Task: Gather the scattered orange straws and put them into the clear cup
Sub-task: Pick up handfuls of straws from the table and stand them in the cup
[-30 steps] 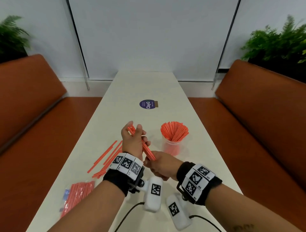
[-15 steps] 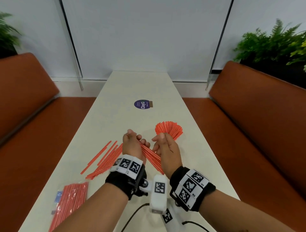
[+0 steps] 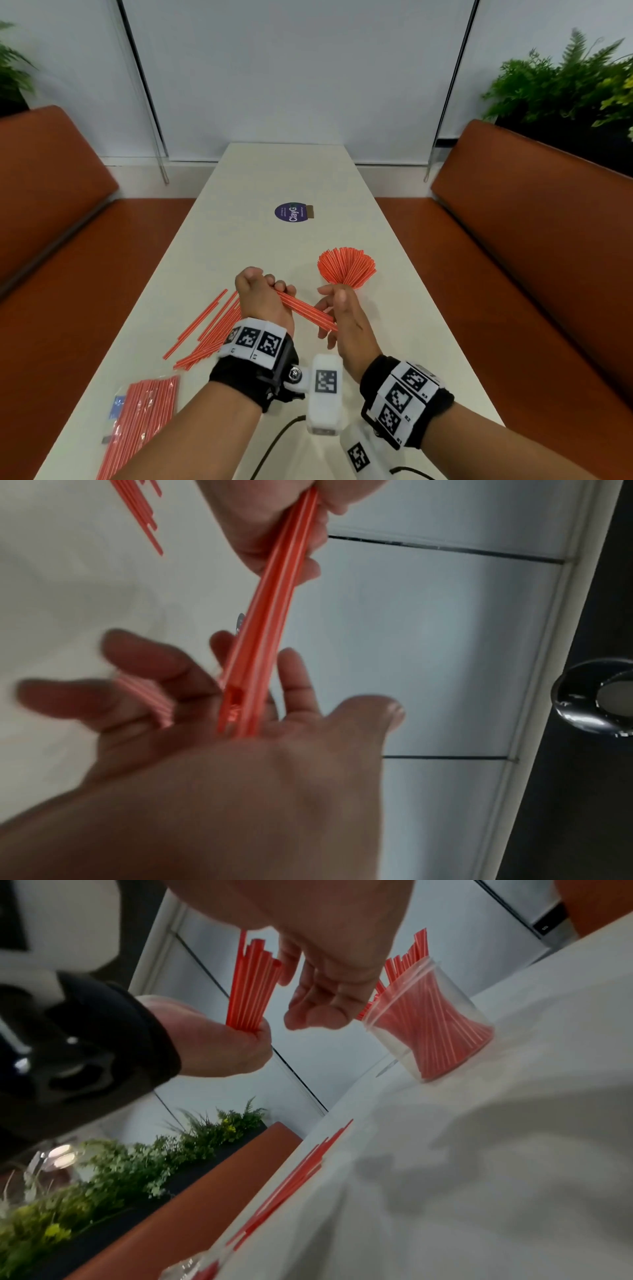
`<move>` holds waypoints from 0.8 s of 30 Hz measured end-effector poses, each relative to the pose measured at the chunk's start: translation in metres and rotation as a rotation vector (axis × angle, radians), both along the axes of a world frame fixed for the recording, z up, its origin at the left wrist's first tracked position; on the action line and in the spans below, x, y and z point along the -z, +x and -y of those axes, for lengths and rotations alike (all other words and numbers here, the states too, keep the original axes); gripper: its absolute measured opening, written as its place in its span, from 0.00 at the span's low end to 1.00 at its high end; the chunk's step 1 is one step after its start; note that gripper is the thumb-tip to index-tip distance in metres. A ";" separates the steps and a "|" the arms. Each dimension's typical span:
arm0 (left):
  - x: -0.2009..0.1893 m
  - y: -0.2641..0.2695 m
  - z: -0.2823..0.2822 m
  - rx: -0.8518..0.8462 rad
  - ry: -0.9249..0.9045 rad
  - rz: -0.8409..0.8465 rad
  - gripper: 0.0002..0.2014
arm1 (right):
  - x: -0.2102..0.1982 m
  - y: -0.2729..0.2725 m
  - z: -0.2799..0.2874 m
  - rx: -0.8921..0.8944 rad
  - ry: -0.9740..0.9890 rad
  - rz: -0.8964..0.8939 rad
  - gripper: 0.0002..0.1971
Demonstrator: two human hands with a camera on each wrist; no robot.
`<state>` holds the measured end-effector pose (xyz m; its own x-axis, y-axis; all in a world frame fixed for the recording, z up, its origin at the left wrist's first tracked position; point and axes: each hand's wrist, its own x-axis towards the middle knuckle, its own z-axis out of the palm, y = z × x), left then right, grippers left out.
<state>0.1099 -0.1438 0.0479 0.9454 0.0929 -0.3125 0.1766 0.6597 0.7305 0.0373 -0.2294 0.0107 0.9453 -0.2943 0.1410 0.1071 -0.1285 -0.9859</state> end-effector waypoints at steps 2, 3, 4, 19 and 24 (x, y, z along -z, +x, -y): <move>0.004 -0.007 0.003 0.030 -0.006 0.001 0.13 | 0.000 0.005 0.000 0.060 0.027 0.031 0.21; 0.005 -0.010 0.004 0.043 -0.009 0.004 0.13 | -0.001 0.007 0.000 0.083 0.030 0.041 0.22; 0.005 -0.011 0.004 0.051 -0.007 0.007 0.13 | -0.001 0.008 0.000 0.091 0.024 0.041 0.22; -0.014 -0.017 0.028 0.274 0.469 0.797 0.12 | -0.046 0.004 0.030 -0.412 -0.306 -0.196 0.12; 0.002 0.003 0.039 0.188 0.488 0.583 0.07 | -0.058 0.007 0.064 -0.195 -0.572 -0.393 0.08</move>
